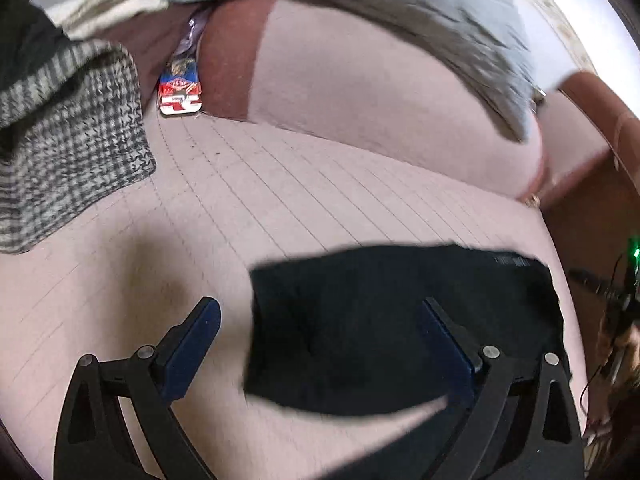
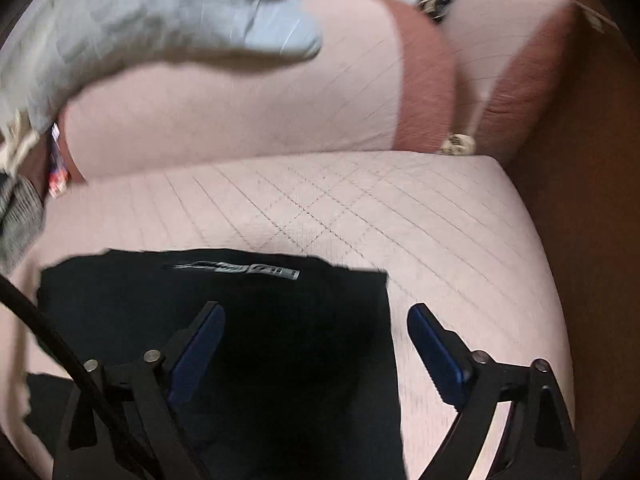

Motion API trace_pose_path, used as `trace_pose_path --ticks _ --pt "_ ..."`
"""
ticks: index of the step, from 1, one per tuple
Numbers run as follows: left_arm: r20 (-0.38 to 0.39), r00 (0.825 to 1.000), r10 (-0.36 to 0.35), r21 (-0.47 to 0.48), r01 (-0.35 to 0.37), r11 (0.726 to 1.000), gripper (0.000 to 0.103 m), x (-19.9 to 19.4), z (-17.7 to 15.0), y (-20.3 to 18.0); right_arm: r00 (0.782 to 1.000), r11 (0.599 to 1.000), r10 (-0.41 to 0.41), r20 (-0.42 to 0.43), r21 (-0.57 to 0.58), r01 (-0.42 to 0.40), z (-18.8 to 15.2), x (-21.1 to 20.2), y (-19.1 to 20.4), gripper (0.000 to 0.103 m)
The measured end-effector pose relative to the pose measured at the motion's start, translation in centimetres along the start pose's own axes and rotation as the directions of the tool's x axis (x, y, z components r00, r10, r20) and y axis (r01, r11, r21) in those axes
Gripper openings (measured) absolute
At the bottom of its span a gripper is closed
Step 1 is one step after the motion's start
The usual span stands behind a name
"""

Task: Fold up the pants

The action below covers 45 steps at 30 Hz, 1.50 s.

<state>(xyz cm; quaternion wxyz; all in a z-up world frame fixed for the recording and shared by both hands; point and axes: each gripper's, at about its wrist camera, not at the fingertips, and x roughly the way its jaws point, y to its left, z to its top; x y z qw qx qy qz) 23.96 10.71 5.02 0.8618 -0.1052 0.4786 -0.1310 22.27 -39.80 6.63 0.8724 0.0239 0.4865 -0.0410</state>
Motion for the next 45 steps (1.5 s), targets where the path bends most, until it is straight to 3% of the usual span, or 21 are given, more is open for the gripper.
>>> trace_pose_path --ticks 2,9,10,13,14,15,16,17,18,19,20,23,33,39,43,45 --pt "-0.010 1.000 -0.007 -0.004 0.007 1.000 0.098 1.8 0.8 0.4 0.998 0.999 -0.049 -0.032 -0.017 0.048 1.0 2.7 -0.1 0.094" --pt "-0.115 0.993 0.016 0.074 -0.008 0.997 0.098 8.0 1.8 -0.5 0.993 1.000 -0.011 -0.121 -0.026 0.008 2.1 8.0 -0.2 0.093" --pt "-0.104 0.994 0.044 0.112 -0.032 0.993 0.103 8.4 1.9 -1.3 0.991 0.999 -0.005 -0.136 -0.036 0.000 2.2 8.7 0.0 0.093" --pt "-0.110 0.993 0.043 0.160 -0.024 0.987 0.103 9.3 2.0 -3.1 0.990 0.998 0.009 -0.142 -0.059 -0.017 2.6 9.5 0.5 0.094" --pt "-0.101 0.994 0.041 0.159 -0.024 0.987 0.103 9.4 1.8 -3.5 0.989 0.998 0.022 -0.148 -0.062 -0.032 2.7 9.7 0.7 0.093" --pt "-0.097 0.994 0.052 0.153 -0.037 0.988 0.103 9.5 1.5 -4.0 0.988 0.997 0.031 -0.151 -0.066 -0.041 2.7 9.8 0.9 0.084" --pt "-0.094 0.993 0.072 0.160 -0.057 0.986 0.095 9.6 1.5 -4.2 0.987 0.995 0.045 -0.153 -0.076 -0.057 2.6 9.7 1.4 0.078" --pt "-0.072 0.993 0.095 0.178 -0.081 0.981 0.058 9.4 1.4 -4.6 0.987 0.994 0.064 -0.149 -0.079 -0.077 2.5 9.5 1.7 0.058" --pt "-0.048 0.993 0.109 0.189 -0.098 0.977 0.031 9.1 1.3 -4.9 0.987 0.993 0.067 -0.144 -0.083 -0.080 2.4 9.3 2.0 0.043" --pt "-0.059 0.996 0.068 0.166 -0.057 0.984 0.004 8.9 1.6 -4.6 0.990 0.995 0.029 -0.138 -0.094 -0.043 2.3 8.9 2.2 0.033" --pt "-0.070 0.997 0.011 0.114 -0.003 0.994 0.001 8.6 1.8 -4.1 0.990 0.995 0.020 -0.142 -0.093 -0.033 2.3 8.7 2.0 0.019" --pt "-0.022 1.000 0.012 0.125 -0.009 0.992 0.001 7.3 1.8 -4.5 0.990 0.997 0.067 -0.125 -0.036 -0.072 2.3 7.0 0.6 0.014" --pt "0.118 0.993 -0.012 0.187 -0.010 0.982 0.001 -0.3 0.0 -7.7 0.997 0.996 0.080 -0.018 -0.033 -0.081 0.9 0.5 0.9 0.014" --pt "0.213 0.977 -0.029 0.248 -0.025 0.968 0.001 -7.2 -3.7 -9.4 0.992 0.993 0.121 0.024 -0.017 -0.120 -4.1 -6.1 -0.3 0.013" --pt "0.271 0.962 -0.028 0.290 -0.054 0.956 0.001 -11.8 -9.3 -9.2 0.987 0.987 0.160 0.017 0.024 -0.161 -9.8 -9.2 -2.3 0.013" --pt "0.266 0.963 -0.034 0.300 -0.049 0.953 0.002 -12.9 -12.1 -8.7 0.984 0.983 0.181 -0.006 0.044 -0.180 -12.8 -9.5 -3.3 0.013"
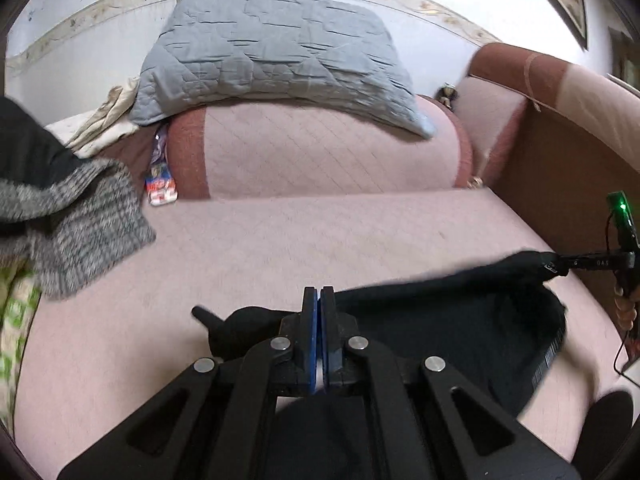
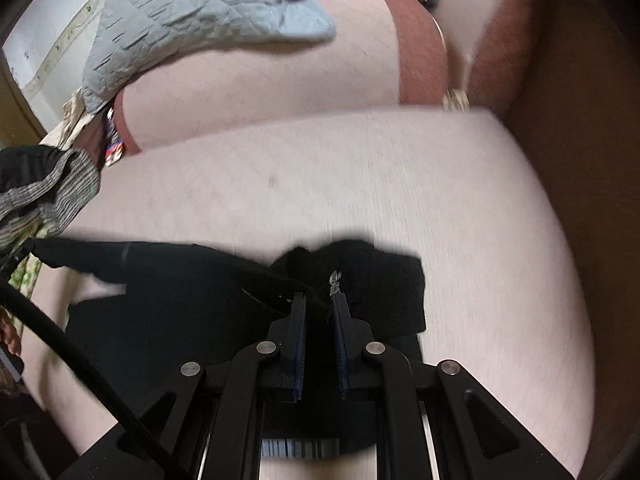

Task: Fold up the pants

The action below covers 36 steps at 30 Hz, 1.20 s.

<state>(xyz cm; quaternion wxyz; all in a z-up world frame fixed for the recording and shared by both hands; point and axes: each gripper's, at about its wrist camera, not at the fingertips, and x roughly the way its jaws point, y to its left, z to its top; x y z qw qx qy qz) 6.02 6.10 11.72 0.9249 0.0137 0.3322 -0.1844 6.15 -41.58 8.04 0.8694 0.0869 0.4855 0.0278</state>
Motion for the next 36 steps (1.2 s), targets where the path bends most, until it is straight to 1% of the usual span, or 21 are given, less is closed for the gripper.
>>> trace_pose_path --ticks 2,5,7,9,10,12,13,14,15,16,17,19,23,24,25,26,27,29,33,35,36 --pt "-0.029 0.999 0.022 0.015 -0.022 1.000 0.002 -1.5 -3.6 -0.4 0.999 1.000 -0.004 -0.046 0.006 0.004 -3.8 -0.1 -0.4 0.013" --pt "-0.126 0.991 0.038 0.006 -0.037 0.999 0.002 -2.2 -8.3 -0.1 0.990 1.000 -0.021 -0.136 0.003 0.022 -8.4 0.9 -0.9 0.015" --pt "-0.191 0.981 0.044 -0.048 -0.054 0.997 0.002 -2.8 -10.8 1.1 0.984 0.998 -0.055 -0.170 -0.026 0.051 -10.4 0.9 -0.8 0.016" --pt "-0.204 0.978 0.032 -0.127 -0.059 0.990 0.002 -4.0 -11.8 2.7 0.980 0.994 -0.105 -0.169 -0.048 0.098 -10.9 0.3 -0.6 0.019" --pt "-0.195 0.980 0.029 -0.170 -0.063 0.983 0.002 -4.9 -11.9 3.6 0.978 0.990 -0.136 -0.158 -0.060 0.128 -10.8 -0.1 -0.7 0.021" --pt "-0.155 0.988 0.024 -0.252 -0.063 0.966 0.005 -6.6 -11.4 5.1 0.978 0.986 -0.164 -0.127 -0.063 0.157 -10.6 -1.2 -0.6 0.042" --pt "-0.141 0.990 0.020 -0.277 -0.059 0.959 0.016 -7.0 -11.1 5.6 0.981 0.986 -0.166 -0.103 -0.047 0.162 -10.4 -2.0 -0.7 0.046" --pt "-0.134 0.991 0.022 -0.303 -0.063 0.951 0.034 -7.2 -10.7 6.0 0.982 0.986 -0.166 -0.087 -0.035 0.164 -10.1 -2.5 -0.6 0.048" --pt "-0.134 0.991 0.029 -0.323 -0.072 0.944 0.044 -7.1 -10.4 6.1 0.984 0.987 -0.163 -0.070 -0.016 0.162 -9.8 -3.0 -0.6 0.048" --pt "-0.134 0.990 0.035 -0.340 -0.079 0.937 0.057 -6.8 -10.0 6.0 0.986 0.988 -0.156 -0.058 0.002 0.156 -9.5 -3.4 -0.6 0.048" --pt "-0.136 0.990 0.033 -0.352 -0.079 0.933 0.061 -6.2 -9.6 5.8 0.988 0.989 -0.147 -0.049 0.017 0.148 -9.4 -3.6 -0.6 0.048" --pt "-0.177 0.984 0.025 -0.360 -0.088 0.929 0.062 -4.0 -9.2 5.4 0.992 0.991 -0.121 -0.036 0.053 0.123 -8.9 -3.9 -0.5 0.048" --pt "-0.252 0.968 0.004 -0.352 -0.096 0.931 0.062 0.7 -9.6 3.9 0.994 0.992 -0.104 -0.029 0.068 0.106 -9.3 -4.1 1.1 0.048" --pt "-0.269 0.963 0.000 -0.350 -0.097 0.932 0.059 1.7 -9.8 3.6 0.994 0.993 -0.102 -0.027 0.061 0.103 -9.4 -4.1 1.5 0.047" --pt "-0.279 0.960 -0.011 -0.346 -0.090 0.934 0.034 2.5 -10.0 3.3 0.995 0.994 -0.092 -0.027 0.059 0.093 -9.3 -4.0 2.3 0.047" --pt "-0.296 0.955 -0.006 -0.328 -0.095 0.940 0.005 3.1 -10.2 3.0 0.996 0.994 -0.087 -0.028 0.062 0.089 -9.4 -4.0 2.3 0.047" --pt "-0.310 0.951 0.003 -0.308 -0.103 0.946 0.005 3.4 -10.3 2.8 0.996 0.994 -0.089 -0.029 0.067 0.091 -9.3 -4.0 2.5 0.047" --pt "-0.295 0.955 0.004 -0.293 -0.094 0.951 0.005 2.5 -10.5 2.5 0.993 0.989 -0.116 -0.028 0.088 0.118 -9.2 -4.0 1.7 0.048" --pt "-0.296 0.955 -0.002 -0.276 -0.084 0.958 0.005 0.1 -11.1 2.3 0.983 0.971 -0.174 -0.051 0.157 0.180 -9.1 -3.5 -1.0 0.048" --pt "-0.321 0.947 -0.011 -0.272 -0.081 0.959 0.004 -0.3 -11.9 2.3 0.984 0.967 -0.168 -0.064 0.186 0.177 -9.0 -3.1 -1.7 0.048" --pt "-0.346 0.938 -0.017 -0.276 -0.084 0.957 0.004 -0.2 -12.5 2.4 0.984 0.966 -0.167 -0.068 0.189 0.177 -9.0 -2.9 -1.8 0.048"
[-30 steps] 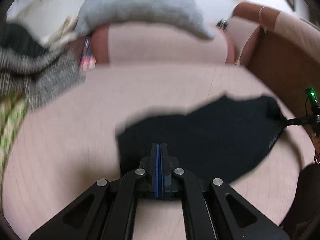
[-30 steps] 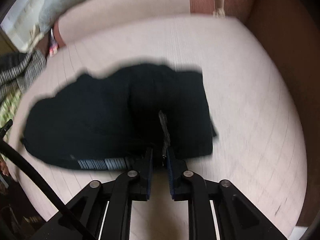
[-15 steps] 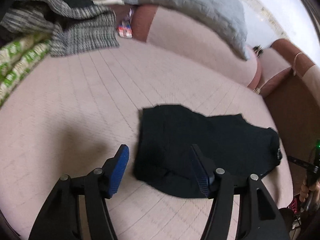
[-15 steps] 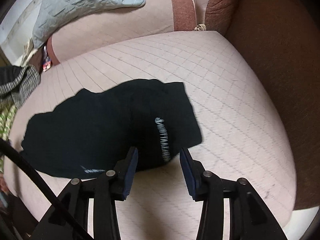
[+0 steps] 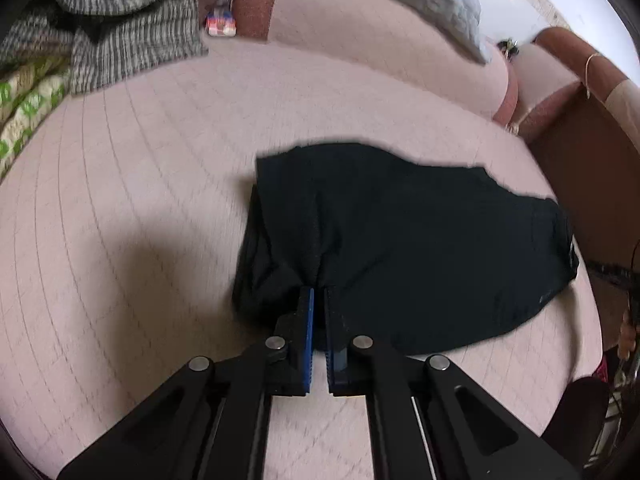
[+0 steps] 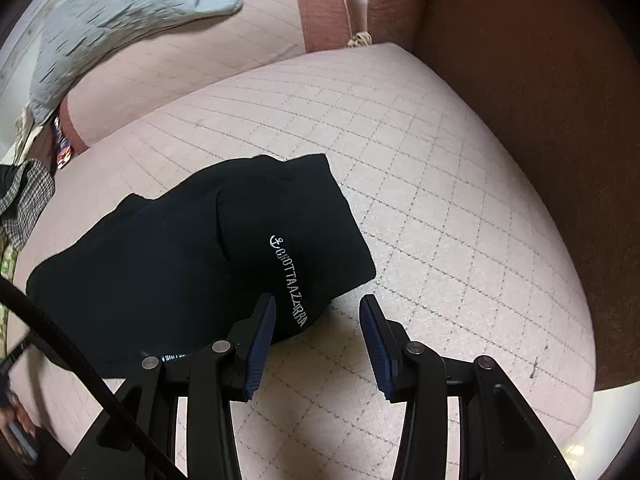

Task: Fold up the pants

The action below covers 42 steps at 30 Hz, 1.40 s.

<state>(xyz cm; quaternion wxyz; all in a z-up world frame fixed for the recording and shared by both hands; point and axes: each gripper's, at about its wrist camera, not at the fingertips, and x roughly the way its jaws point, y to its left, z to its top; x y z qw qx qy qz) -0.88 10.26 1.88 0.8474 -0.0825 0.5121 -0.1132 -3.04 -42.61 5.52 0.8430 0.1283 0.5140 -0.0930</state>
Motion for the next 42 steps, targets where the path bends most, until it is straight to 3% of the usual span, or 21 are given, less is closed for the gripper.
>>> trace_pose_path --ticks 4,7,10,14,17,20,22,23,24,27,33,36,38,40,42 --pt "-0.061 0.998 -0.028 -0.047 0.025 0.999 0.004 1.0 -0.6 0.7 1.000 1.000 -0.006 -0.010 -0.027 0.006 0.3 0.9 2.2 0.048" --pt "-0.052 0.996 -0.074 -0.098 0.068 0.993 0.004 0.8 -0.5 1.5 0.999 0.998 0.036 0.016 -0.054 -0.035 1.1 1.0 5.4 0.048" --pt "-0.021 0.994 -0.103 -0.122 0.100 0.987 0.004 0.1 -0.4 1.9 0.991 0.988 0.134 0.028 -0.086 -0.131 2.3 1.3 9.5 0.057" --pt "0.082 0.993 -0.086 -0.119 0.095 0.988 0.007 -1.8 -0.1 1.9 0.983 0.971 0.184 0.002 -0.155 -0.181 4.0 3.7 15.7 0.058" --pt "0.114 0.988 -0.100 -0.154 0.117 0.981 0.016 -1.9 0.2 2.7 0.986 0.963 0.165 -0.024 -0.213 -0.166 5.9 6.9 19.7 0.058" --pt "0.107 0.983 -0.147 -0.214 0.167 0.962 0.016 -1.2 0.6 3.8 0.994 0.950 0.107 -0.032 -0.292 -0.112 7.2 9.9 22.3 0.069" --pt "0.100 0.982 -0.161 -0.232 0.180 0.956 0.016 -0.9 0.9 4.3 0.994 0.936 0.082 -0.065 -0.337 -0.100 7.4 11.8 23.5 0.069" --pt "0.098 0.982 -0.159 -0.230 0.178 0.957 0.016 -0.8 0.9 4.6 0.994 0.930 0.075 -0.075 -0.355 -0.097 7.3 12.2 23.8 0.064" --pt "0.095 0.983 -0.155 -0.228 0.173 0.958 0.016 -0.7 1.1 4.6 0.993 0.921 0.075 -0.086 -0.376 -0.102 6.9 12.7 23.9 0.035" --pt "0.095 0.982 -0.165 -0.223 0.182 0.958 0.016 -0.3 1.7 4.1 0.996 0.888 0.048 -0.073 -0.453 -0.076 6.5 12.5 25.0 0.017" --pt "0.078 0.983 -0.166 -0.198 0.178 0.964 0.019 0.4 2.0 3.5 0.999 0.907 -0.001 -0.051 -0.421 -0.020 9.2 14.0 25.4 0.011" --pt "0.075 0.986 -0.151 -0.212 0.164 0.963 0.021 0.5 2.0 3.9 0.998 0.914 -0.066 -0.011 -0.402 0.056 9.9 14.9 26.5 0.016" --pt "0.085 0.986 -0.141 -0.239 0.157 0.958 0.022 0.3 1.8 4.3 0.987 0.901 -0.146 0.062 -0.404 0.159 10.0 13.9 27.4 0.020" --pt "0.097 0.988 -0.120 -0.273 0.142 0.951 0.024 0.0 1.7 5.2 0.984 0.902 -0.118 0.133 -0.399 0.162 9.0 11.3 28.1 0.020" --pt "0.109 0.988 -0.110 -0.312 0.140 0.940 0.027 -0.5 1.6 6.3 0.991 0.903 0.011 0.136 -0.427 0.049 6.7 7.8 29.1 0.024"
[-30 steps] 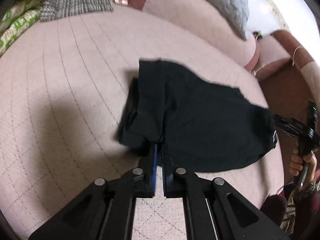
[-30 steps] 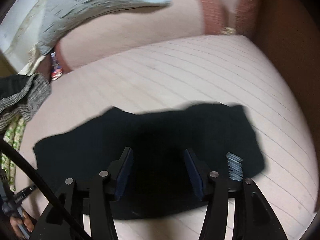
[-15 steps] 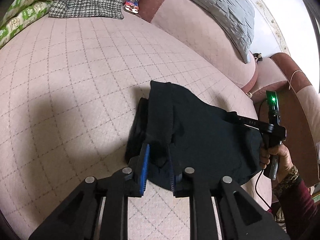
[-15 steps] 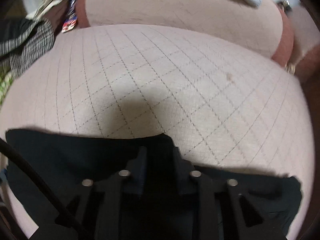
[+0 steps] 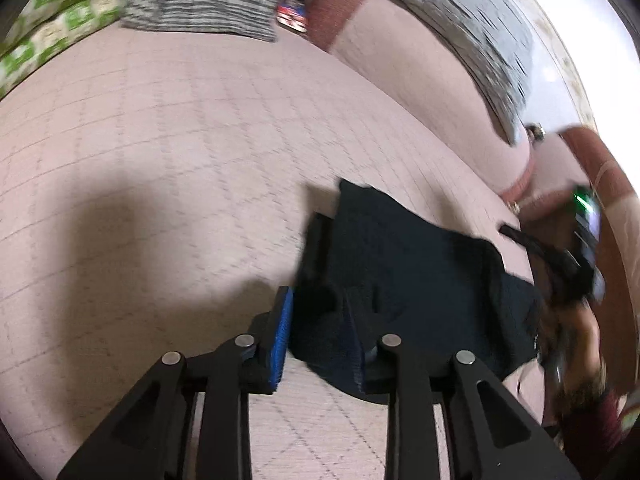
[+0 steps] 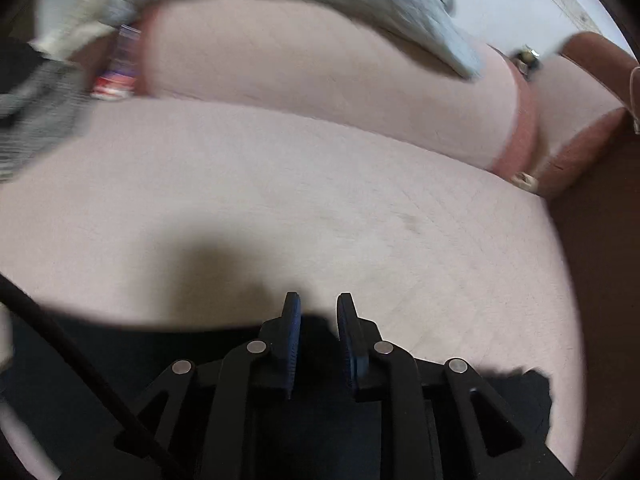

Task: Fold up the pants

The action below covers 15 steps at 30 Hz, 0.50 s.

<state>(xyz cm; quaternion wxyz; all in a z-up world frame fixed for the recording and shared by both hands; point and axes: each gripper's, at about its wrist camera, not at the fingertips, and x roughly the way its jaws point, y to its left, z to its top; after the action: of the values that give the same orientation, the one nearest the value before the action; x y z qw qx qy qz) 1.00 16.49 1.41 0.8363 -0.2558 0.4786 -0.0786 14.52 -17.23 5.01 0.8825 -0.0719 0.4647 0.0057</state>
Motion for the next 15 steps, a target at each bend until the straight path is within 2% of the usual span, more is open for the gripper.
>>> trace_pose_path --ticks 1,2,3,4,6,7,10,13,14,15 --pt "0.008 1.000 0.000 -0.022 0.000 1.000 0.028 -0.3 0.2 0.5 0.993 0.993 0.118 0.009 -0.017 -0.118 -1.2 -2.3 1.6 0.027" --pt "0.017 1.000 0.000 -0.042 0.001 0.999 0.029 -0.7 0.3 0.8 0.981 0.981 0.192 0.005 -0.034 -0.192 -2.2 -3.5 2.8 0.033" --pt "0.024 1.000 0.000 -0.053 0.002 0.999 0.030 -1.0 0.3 1.0 0.964 0.963 0.264 -0.005 -0.053 -0.264 -3.2 -4.6 4.2 0.039" --pt "0.039 0.999 0.003 -0.062 -0.001 0.998 0.031 -1.5 0.3 1.2 0.934 0.930 0.357 -0.030 -0.085 -0.358 -4.6 -5.7 6.5 0.041" --pt "0.065 0.998 0.020 -0.070 -0.016 0.997 0.032 -2.4 0.3 1.5 0.908 0.899 0.415 -0.054 -0.128 -0.419 -6.3 -6.6 9.6 0.042" --pt "0.076 0.997 0.028 -0.073 -0.023 0.997 0.033 -2.7 0.2 1.6 0.897 0.881 0.437 -0.064 -0.170 -0.441 -7.3 -7.0 11.9 0.042" --pt "0.105 0.994 0.041 -0.100 -0.030 0.994 0.035 -3.7 0.2 2.6 0.901 0.862 0.428 -0.069 -0.269 -0.430 -9.1 -7.0 16.6 0.042" --pt "0.108 0.994 0.033 -0.138 -0.018 0.990 0.035 -4.1 0.3 4.0 0.930 0.861 0.364 -0.057 -0.360 -0.359 -9.6 -5.8 20.1 0.042" --pt "0.107 0.994 0.030 -0.144 -0.014 0.989 0.035 -4.1 0.4 4.2 0.933 0.858 0.355 -0.058 -0.376 -0.350 -9.6 -5.4 21.0 0.041" --pt "0.106 0.994 0.027 -0.150 -0.011 0.989 0.035 -4.2 0.5 4.4 0.933 0.854 0.354 -0.070 -0.381 -0.353 -9.5 -5.1 21.4 0.017"
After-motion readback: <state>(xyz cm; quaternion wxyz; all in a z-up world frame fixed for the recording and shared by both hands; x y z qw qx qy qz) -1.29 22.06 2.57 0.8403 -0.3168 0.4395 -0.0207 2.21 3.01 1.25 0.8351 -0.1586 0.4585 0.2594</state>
